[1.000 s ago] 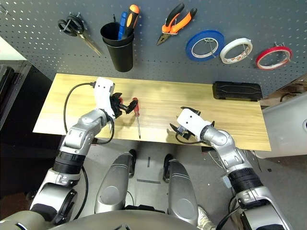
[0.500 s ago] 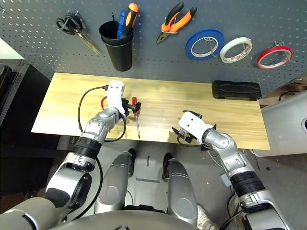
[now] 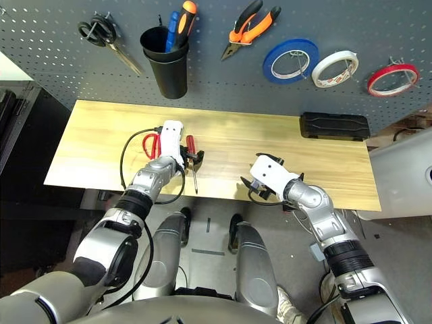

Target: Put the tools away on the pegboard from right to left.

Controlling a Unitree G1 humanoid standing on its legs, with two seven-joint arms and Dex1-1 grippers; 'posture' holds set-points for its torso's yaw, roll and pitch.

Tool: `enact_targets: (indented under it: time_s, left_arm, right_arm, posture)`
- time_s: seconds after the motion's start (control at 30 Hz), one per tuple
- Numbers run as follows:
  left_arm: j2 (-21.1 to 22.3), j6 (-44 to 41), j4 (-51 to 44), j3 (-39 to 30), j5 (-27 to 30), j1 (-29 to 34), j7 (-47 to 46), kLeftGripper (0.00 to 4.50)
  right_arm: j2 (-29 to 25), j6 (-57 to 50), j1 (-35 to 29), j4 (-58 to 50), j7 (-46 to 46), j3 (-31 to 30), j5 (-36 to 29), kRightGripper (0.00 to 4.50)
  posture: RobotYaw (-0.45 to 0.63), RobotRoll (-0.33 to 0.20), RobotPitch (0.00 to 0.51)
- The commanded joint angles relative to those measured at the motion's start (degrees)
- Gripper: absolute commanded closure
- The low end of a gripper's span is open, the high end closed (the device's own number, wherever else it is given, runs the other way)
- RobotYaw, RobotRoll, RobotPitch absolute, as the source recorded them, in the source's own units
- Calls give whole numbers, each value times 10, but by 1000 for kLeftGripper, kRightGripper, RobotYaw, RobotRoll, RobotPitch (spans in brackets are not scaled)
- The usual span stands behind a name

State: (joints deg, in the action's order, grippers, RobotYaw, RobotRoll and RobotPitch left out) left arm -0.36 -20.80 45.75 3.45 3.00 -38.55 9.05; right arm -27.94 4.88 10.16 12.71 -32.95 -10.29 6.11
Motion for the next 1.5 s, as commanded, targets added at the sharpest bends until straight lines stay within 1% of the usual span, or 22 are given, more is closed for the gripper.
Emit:
enact_targets:
  time_s: [0.03, 0.1, 0.17, 0.3, 0.4, 0.47, 0.67, 0.87, 0.97, 1.17, 1.37, 1.43, 1.5]
  left_arm:
    - [-10, -13, 30, -4, -4, 18, -7, 2138]
    - [-12, -14, 29, -9, -2, 21, -10, 2976]
    - [-14, -15, 25, -14, -1, 24, -12, 3672]
    - [-21, -27, -7, -28, 8, 38, -19, 3697]
    - [-28, -49, -59, -38, 18, 59, -26, 3697]
    - [-34, -66, -110, -42, 27, 80, -28, 3697]
    - [-57, -128, -320, -62, 59, 165, -57, 3697]
    - [-72, -149, -467, -69, 75, 236, -93, 3697]
    - [-74, -145, -510, -71, 82, 259, -101, 3697]
    - [-83, -135, -601, -90, 107, 308, -130, 3697]
    - [-71, -114, -655, -108, 129, 316, -145, 3697]
    - [-66, -103, -668, -111, 134, 315, -146, 3697]
    - [-61, -87, -684, -113, 141, 312, -143, 3697]
  right_arm:
    - [-3, 1, -13, -5, -19, 6, -17, 0]
    - [-2, 3, -11, -5, -26, 5, -23, 0]
    - [-2, 5, -9, -4, -33, 4, -27, 0]
    - [-2, 10, -3, 2, -41, 2, -32, 0]
    - [0, 15, 6, 16, -42, 1, -31, 0]
    - [1, 20, 13, 26, -43, 1, -30, 0]
    - [4, 43, 38, 68, -45, 1, -29, 0]
    - [10, 74, 56, 107, -53, 0, -34, 0]
    - [16, 86, 65, 127, -60, 4, -43, 0]
    - [30, 79, 84, 160, -78, 17, -72, 0]
    - [47, 76, 105, 184, -83, 41, -96, 0]
    - [50, 86, 111, 190, -80, 44, -93, 0]
    - [48, 100, 116, 193, -97, 37, -88, 0]
  posture:
    - [254, 0, 346]
    - [258, 0, 345]
    - [263, 0, 343]
    - [273, 0, 338]
    - [282, 0, 334]
    - [287, 0, 332]
    - [318, 0, 327]
    - [349, 0, 320]
    - [364, 0, 316]
    - [390, 0, 306]
    - [410, 0, 302]
    - [413, 0, 301]
    - [417, 0, 299]
